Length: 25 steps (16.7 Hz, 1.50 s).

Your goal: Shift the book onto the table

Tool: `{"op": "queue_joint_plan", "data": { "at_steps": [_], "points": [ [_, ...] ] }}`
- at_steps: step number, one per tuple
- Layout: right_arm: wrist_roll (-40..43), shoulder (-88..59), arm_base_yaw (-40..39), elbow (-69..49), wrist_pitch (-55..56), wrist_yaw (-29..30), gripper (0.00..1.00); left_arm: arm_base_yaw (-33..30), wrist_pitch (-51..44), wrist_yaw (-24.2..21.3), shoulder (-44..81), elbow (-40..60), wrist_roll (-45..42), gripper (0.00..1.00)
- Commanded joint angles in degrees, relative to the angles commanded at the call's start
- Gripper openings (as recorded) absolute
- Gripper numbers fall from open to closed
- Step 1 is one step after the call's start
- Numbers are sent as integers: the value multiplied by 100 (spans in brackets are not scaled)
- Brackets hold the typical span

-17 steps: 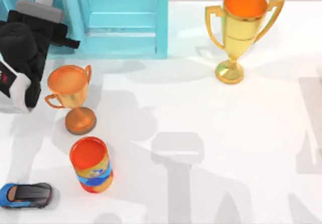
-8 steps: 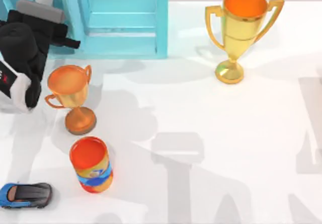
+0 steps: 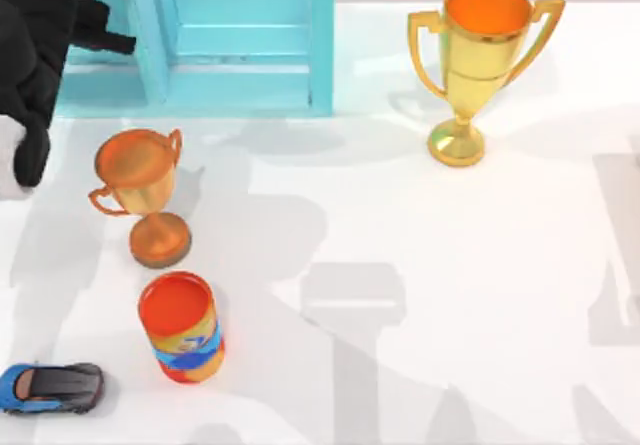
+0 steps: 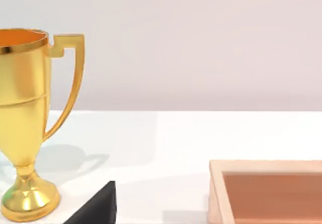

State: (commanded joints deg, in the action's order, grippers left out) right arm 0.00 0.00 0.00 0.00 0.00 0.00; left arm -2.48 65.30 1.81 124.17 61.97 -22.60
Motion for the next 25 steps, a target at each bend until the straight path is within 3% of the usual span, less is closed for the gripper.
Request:
{"op": "queue_joint_plan", "data": {
  "at_steps": [13, 17, 25],
  "points": [
    [0, 0, 0, 0, 0, 0, 100, -340, -3266, 308, -5423, -2430, -54, 0],
    [0, 0, 0, 0, 0, 0, 100, -320, -3700, 430, -5926, -2678, -79, 0],
    [0, 0, 0, 0, 0, 0, 100, -97, -3712, 580, -5747, -2521, -298, 0]
  ]
}}
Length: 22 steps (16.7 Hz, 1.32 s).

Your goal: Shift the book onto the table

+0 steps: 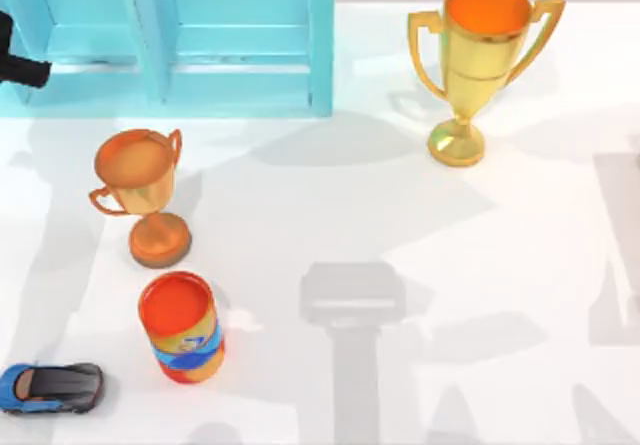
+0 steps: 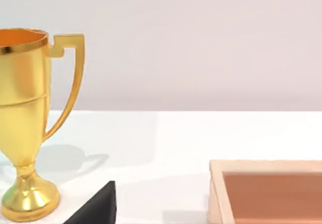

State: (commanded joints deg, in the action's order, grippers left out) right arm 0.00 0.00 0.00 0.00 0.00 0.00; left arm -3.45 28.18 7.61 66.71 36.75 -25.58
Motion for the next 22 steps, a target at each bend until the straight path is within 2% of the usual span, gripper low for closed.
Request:
{"op": "queue_joint_plan", "data": {
  "at_steps": [3, 6, 16, 22],
  "points": [
    [0, 0, 0, 0, 0, 0, 100, 716, -121, 508, 503, 540, -725, 0],
    [0, 0, 0, 0, 0, 0, 100, 1926, -351, 1250, 1355, 1512, -1988, 0],
    [0, 0, 0, 0, 0, 0, 100, 7198, -1016, 3747, 4306, 5786, -7943, 0],
    [0, 0, 0, 0, 0, 0, 100, 10016, -1224, 5082, 5835, 8108, -10871, 0]
  ]
}}
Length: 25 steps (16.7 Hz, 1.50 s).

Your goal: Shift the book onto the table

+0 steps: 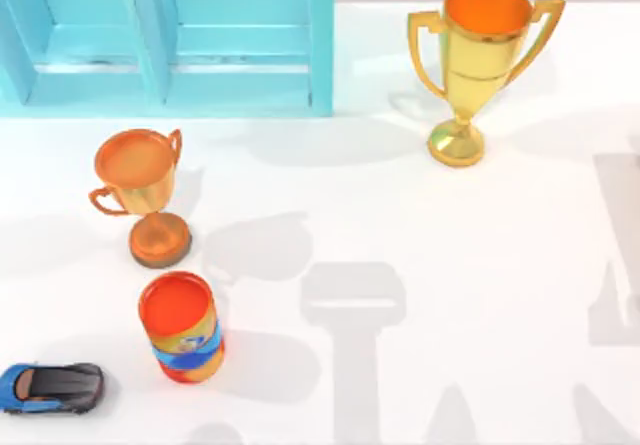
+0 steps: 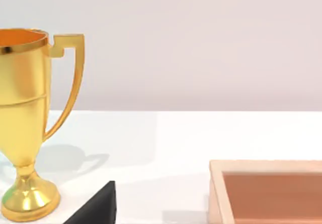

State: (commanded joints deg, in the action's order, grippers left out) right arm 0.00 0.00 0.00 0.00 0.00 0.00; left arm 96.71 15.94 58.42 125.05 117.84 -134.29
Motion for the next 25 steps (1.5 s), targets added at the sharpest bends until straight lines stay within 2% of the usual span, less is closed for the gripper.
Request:
{"op": "queue_joint_plan", "data": {
  "at_steps": [8, 15, 25],
  "points": [
    [0, 0, 0, 0, 0, 0, 100, 3634, 117, 1680, 1614, 3171, -3338, 0],
    [0, 0, 0, 0, 0, 0, 100, 6739, 8, 3046, 3241, 5546, -6400, 0],
    [0, 0, 0, 0, 0, 0, 100, 10681, -463, 4435, 5771, 8344, -10824, 0]
  ]
}}
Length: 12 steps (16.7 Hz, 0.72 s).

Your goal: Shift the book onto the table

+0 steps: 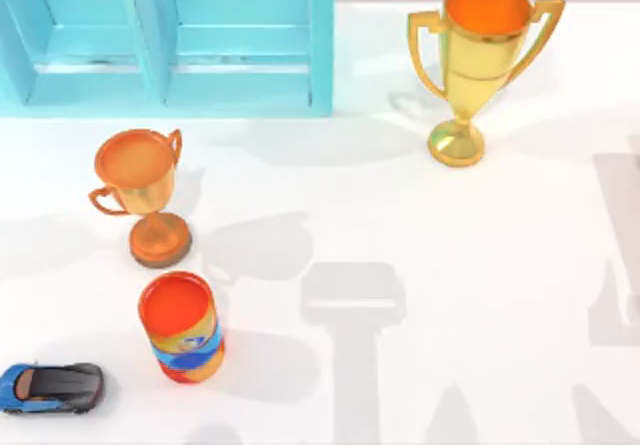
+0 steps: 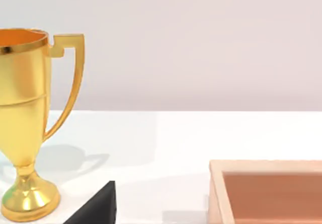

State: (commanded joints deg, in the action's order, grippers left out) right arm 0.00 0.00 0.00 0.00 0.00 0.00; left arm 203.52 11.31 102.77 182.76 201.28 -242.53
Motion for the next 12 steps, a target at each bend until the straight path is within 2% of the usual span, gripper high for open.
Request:
{"op": "queue_joint_plan", "data": {
  "at_steps": [4, 12],
  "points": [
    [0, 0, 0, 0, 0, 0, 100, 1700, -254, 507, 1121, 1246, -1838, 0],
    [0, 0, 0, 0, 0, 0, 100, 4828, -752, 1150, 3060, 3779, -4992, 0]
  ]
}}
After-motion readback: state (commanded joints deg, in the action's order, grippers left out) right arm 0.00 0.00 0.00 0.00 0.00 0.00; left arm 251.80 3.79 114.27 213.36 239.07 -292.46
